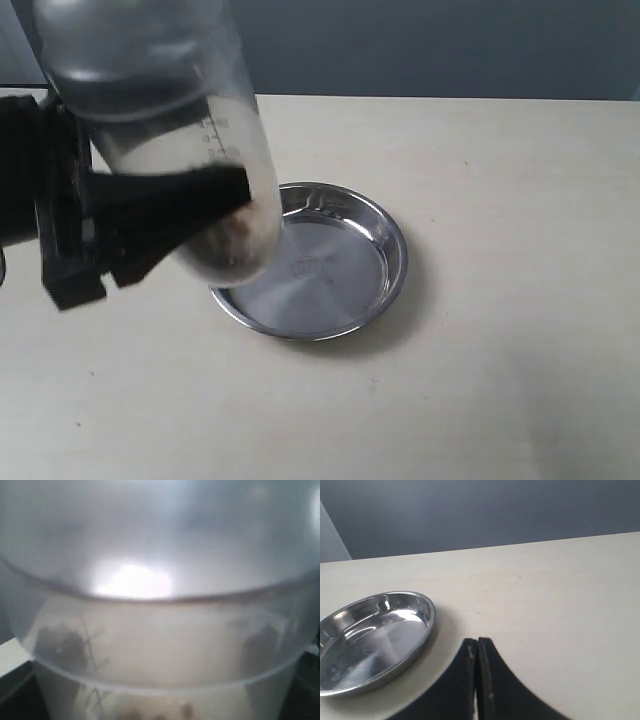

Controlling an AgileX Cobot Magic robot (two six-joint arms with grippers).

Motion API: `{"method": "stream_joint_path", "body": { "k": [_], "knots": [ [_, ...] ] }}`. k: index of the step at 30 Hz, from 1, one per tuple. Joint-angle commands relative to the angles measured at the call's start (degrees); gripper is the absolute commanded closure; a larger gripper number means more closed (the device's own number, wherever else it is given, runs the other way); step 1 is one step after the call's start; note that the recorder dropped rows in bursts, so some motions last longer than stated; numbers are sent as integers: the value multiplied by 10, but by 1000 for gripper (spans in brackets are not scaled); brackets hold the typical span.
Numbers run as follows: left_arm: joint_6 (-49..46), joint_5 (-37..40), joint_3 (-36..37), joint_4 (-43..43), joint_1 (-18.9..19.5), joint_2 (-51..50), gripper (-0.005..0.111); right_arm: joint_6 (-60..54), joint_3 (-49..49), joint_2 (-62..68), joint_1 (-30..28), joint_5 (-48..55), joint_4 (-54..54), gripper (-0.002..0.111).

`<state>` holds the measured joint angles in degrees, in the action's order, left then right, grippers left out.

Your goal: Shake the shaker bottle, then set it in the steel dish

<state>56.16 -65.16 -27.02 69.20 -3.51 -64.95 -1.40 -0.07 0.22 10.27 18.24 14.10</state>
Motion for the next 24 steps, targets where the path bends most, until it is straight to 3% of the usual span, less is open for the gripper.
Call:
{"method": "stream_joint_path", "body": {
  "k": [1, 3, 5, 7, 9, 11, 13, 17, 19, 24],
  "knots": [
    [13, 214, -4, -109, 0, 2, 106, -1, 1, -2, 1, -6, 0, 109],
    [22, 325, -4, -228, 0, 2, 106, -1, 1, -2, 1, -6, 0, 109],
    [21, 322, -4, -229, 0, 2, 106, -1, 1, -2, 1, -6, 0, 109],
    [33, 217, -4, -128, 0, 2, 106, -1, 1, -2, 1, -6, 0, 109],
    [30, 53, -4, -44, 0, -2, 106, -1, 1, -2, 1, -6, 0, 109],
    [5, -31, -4, -13, 0, -4, 106, -1, 1, -2, 1, -6, 0, 109],
    [1, 19, -4, -20, 0, -4, 106, -1, 1, -2, 1, -6, 0, 109],
    [22, 252, -4, -163, 0, -4, 106, -1, 1, -2, 1, -6, 0, 109],
    [22, 269, -4, -189, 0, -5, 106, -1, 1, -2, 1, -6, 0, 109],
    [22, 1, -4, -24, 0, -29, 106, -1, 1, -2, 1, -6, 0, 109]
  ]
}}
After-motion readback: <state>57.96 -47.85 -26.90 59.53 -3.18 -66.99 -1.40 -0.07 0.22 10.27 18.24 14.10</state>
